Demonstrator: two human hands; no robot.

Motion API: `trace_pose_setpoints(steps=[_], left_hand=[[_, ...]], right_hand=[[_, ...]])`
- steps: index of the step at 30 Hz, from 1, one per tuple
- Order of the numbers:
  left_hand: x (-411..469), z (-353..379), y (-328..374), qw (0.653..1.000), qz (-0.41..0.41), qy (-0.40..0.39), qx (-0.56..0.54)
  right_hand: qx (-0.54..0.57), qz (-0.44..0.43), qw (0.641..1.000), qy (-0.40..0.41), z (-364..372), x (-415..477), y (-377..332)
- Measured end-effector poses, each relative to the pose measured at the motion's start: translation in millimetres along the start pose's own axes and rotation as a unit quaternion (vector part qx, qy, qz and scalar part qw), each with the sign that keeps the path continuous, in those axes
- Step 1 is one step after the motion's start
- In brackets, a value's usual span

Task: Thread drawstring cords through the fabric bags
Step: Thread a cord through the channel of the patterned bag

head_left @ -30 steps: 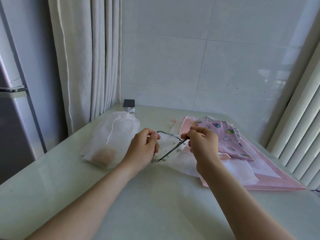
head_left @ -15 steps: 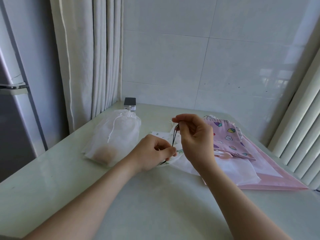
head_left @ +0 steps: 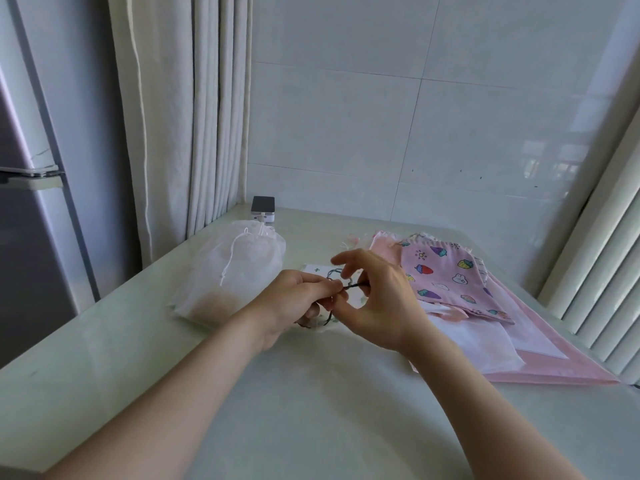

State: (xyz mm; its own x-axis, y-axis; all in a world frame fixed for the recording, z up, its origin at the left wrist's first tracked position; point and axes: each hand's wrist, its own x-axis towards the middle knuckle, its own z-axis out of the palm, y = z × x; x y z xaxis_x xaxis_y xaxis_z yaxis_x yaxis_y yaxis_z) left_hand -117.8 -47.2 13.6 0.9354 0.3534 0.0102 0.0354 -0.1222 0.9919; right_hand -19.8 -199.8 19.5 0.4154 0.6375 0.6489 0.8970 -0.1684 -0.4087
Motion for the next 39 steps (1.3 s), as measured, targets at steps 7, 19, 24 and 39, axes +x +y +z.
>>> trace_pose_setpoints(steps=[7, 19, 24, 39], left_hand=[[2.0, -2.4, 1.4, 1.000, -0.007, -0.020, -0.013], [4.0, -4.8, -6.1, 0.997, 0.008, 0.074, -0.006], [6.6, -6.2, -11.0, 0.965, 0.152, 0.137, 0.163], [7.2, -1.2, -3.8, 0.944, 0.214, 0.184, 0.173]], right_hand=[[-0.034, -0.069, 0.997, 0.001, 6.9, 1.4, 9.0], [-0.249, -0.076, 0.964, -0.056, 10.2, 2.6, 15.9], [-0.018, 0.106, 0.993, -0.042, 3.2, 5.7, 7.9], [0.169, 0.225, 0.959, 0.036, 5.6, 7.9, 10.4]])
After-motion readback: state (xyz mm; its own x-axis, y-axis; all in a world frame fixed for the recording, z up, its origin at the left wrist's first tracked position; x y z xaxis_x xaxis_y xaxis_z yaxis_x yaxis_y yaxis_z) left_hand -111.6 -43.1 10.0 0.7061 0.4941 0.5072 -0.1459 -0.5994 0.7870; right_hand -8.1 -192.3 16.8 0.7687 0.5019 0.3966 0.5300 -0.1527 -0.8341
